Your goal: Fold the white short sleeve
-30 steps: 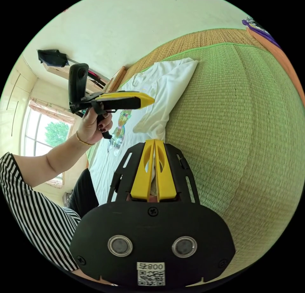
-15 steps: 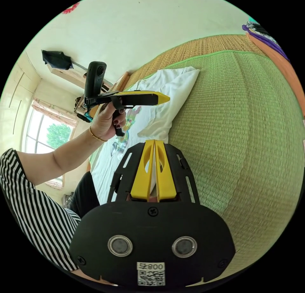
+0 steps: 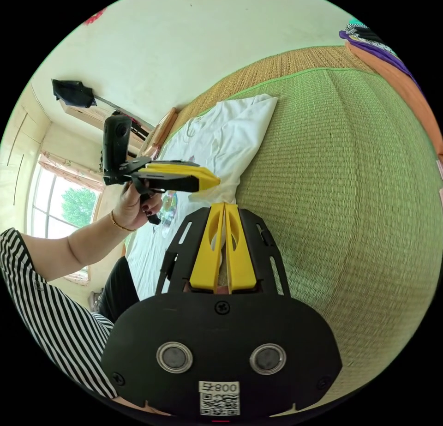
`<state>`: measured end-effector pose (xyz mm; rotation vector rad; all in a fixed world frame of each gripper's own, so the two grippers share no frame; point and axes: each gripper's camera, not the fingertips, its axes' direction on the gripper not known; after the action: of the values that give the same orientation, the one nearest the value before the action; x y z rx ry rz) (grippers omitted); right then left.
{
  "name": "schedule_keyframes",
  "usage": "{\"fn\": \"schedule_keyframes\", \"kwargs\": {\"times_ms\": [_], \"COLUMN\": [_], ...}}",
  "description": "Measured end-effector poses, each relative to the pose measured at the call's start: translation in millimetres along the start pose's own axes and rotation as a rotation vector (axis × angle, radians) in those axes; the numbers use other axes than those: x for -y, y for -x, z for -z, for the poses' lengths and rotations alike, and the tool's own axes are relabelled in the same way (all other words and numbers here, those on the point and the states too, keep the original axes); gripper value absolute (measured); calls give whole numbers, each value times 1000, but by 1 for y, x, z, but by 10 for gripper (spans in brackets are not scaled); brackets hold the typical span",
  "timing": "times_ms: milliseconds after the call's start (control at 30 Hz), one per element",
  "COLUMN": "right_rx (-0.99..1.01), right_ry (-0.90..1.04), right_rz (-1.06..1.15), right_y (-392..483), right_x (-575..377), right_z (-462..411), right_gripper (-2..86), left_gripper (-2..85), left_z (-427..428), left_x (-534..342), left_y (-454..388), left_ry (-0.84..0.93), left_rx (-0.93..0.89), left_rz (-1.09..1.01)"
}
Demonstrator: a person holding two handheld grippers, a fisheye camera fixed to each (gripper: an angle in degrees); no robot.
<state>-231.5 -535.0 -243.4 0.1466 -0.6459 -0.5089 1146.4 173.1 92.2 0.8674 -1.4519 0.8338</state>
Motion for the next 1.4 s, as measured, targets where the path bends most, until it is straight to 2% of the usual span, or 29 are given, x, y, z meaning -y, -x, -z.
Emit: {"fn": "schedule_keyframes", "kwargs": {"times_ms": [67,200,300,400,533,633,733,867,1000,1167,1400], "right_rx": [3,13,22,26,112,266,391,468,283,151,128], "right_ry": [-5,-17,-25,-32,-45,-67,-137,-231,-203,-123,124], "right_rz": [-1,-8,-19,-23,-67,-158,-246,-340,-374,-254,95], "right_y": [1,2,3,6,-1,-20,-35,-39,6,102,291], "right_x": [1,5,9,12,14,15,15,5,9,59,188], "right_z": [0,-1,-3,-4,-4,-5,0,6,9,-19,-157], "right_gripper": [0,0,1,1,1,0,0,0,2,11,55], "left_gripper": [1,1,1,2,2,3,5,12,43,92,95], "left_z": [-20,-15,-33,-34,-5,16,43,81,107,115,104], "left_x": [-26,-58,-86,-119,-193,-271,-365,-490,-582,-672,-711], "left_y": [13,24,42,64,87,115,143,177,204,256,314], "left_ry": [74,-30,32,-3,-146,-225,-392,-574,-709,-772,-671], "left_rx": [7,-41,-42,-64,-120,-180,-252,-120,30,120,205], "left_rz": [31,20,54,97,133,261,407,618,777,911,862]}}
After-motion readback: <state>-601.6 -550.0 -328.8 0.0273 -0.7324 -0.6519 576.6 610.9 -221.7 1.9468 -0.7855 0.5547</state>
